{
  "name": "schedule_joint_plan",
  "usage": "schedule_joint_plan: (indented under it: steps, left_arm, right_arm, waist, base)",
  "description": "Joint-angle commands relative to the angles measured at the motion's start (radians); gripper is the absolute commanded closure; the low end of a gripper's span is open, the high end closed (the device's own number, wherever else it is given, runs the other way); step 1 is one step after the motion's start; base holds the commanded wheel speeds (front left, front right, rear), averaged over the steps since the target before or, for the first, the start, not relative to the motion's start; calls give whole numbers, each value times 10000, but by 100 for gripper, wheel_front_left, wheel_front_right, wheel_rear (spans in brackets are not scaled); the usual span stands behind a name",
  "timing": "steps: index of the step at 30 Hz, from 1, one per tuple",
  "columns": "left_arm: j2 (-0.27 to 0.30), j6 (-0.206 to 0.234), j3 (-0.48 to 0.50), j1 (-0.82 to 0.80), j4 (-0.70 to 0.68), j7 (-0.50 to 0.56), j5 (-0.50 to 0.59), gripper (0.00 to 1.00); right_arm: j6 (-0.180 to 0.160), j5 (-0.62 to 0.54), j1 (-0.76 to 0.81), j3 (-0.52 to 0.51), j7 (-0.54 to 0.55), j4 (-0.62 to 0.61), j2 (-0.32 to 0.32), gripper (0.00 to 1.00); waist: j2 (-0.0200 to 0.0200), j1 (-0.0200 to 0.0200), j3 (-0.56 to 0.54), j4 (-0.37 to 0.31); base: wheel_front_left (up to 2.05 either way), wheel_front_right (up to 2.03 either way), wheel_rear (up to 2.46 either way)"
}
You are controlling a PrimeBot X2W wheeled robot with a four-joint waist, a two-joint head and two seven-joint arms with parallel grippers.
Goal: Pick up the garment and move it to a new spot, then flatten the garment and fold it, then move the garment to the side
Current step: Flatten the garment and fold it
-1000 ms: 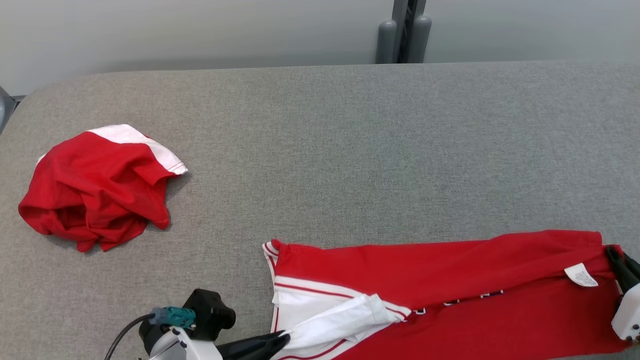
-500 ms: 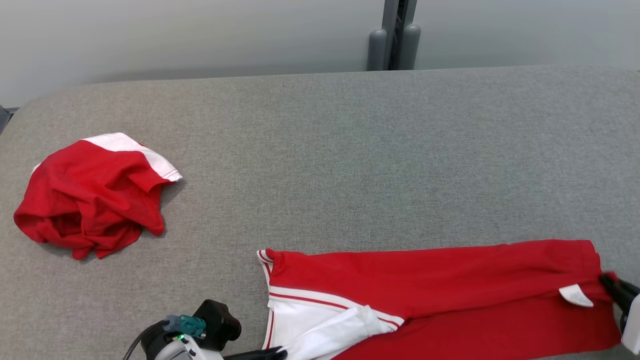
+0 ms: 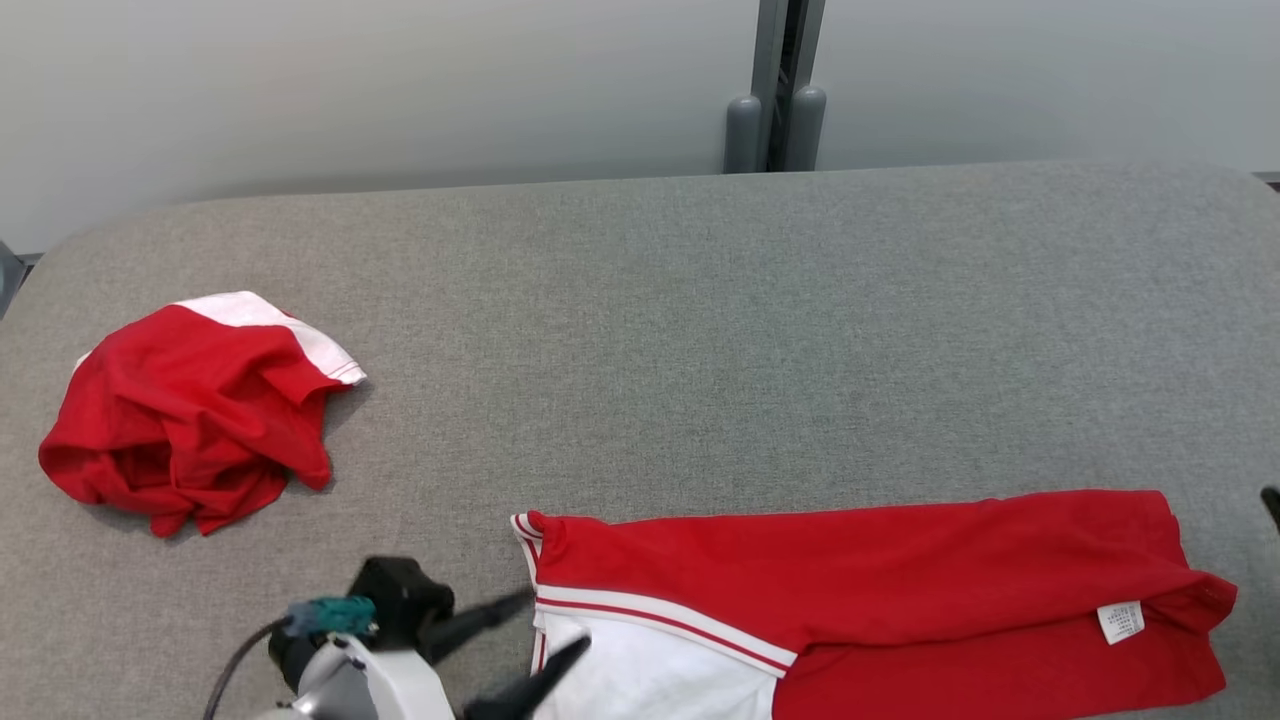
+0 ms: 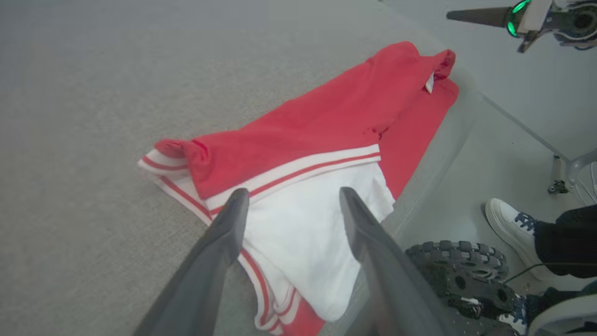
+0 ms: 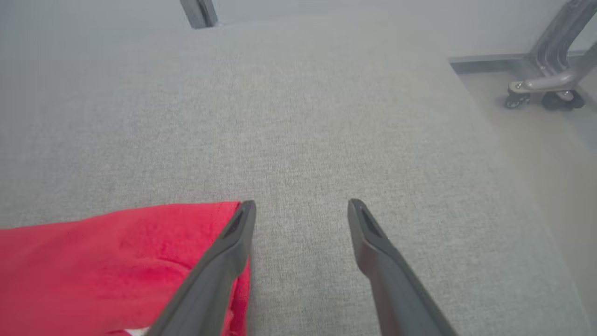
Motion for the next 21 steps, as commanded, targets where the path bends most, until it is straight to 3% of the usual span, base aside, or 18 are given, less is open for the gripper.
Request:
schedule_joint_plan:
  steps: [1,7,11,16,21]
  left_arm:
    - [-169,261,321,-102,170,-553,127,0]
    - [-976,1211,1245,-95,1103,-2481,469,0]
    - [-1850,1655,2363,136,1728,-3143,587,0]
    - [-3190,1524,4614,846,1662,-3181,2041,0]
    - [-4652,942,6629,1677,1602,-3187,3863,0]
  right_arm:
    - [-3,-317,-124,-93,-679,65,103,0]
    - [-3,-1199,-285,-695,-1492,-72,581,0]
    - [-3,-2660,174,-2676,-1499,-1009,1273,0]
    - [-3,-4452,1354,-4940,-1504,-2356,2431,0]
    - [-3,-5621,2268,-6053,-1504,-3139,3414,0]
  waist:
    - [-1,0,-66,-24]
    - [-1,0,-199,-141]
    - [-1,0,-202,-257]
    - [-1,0,-93,-305]
    - [-1,0,5,-300]
  base:
    - [0,0,0]
    - [0,0,0]
    - [0,0,0]
    - [0,0,0]
    - [0,0,0]
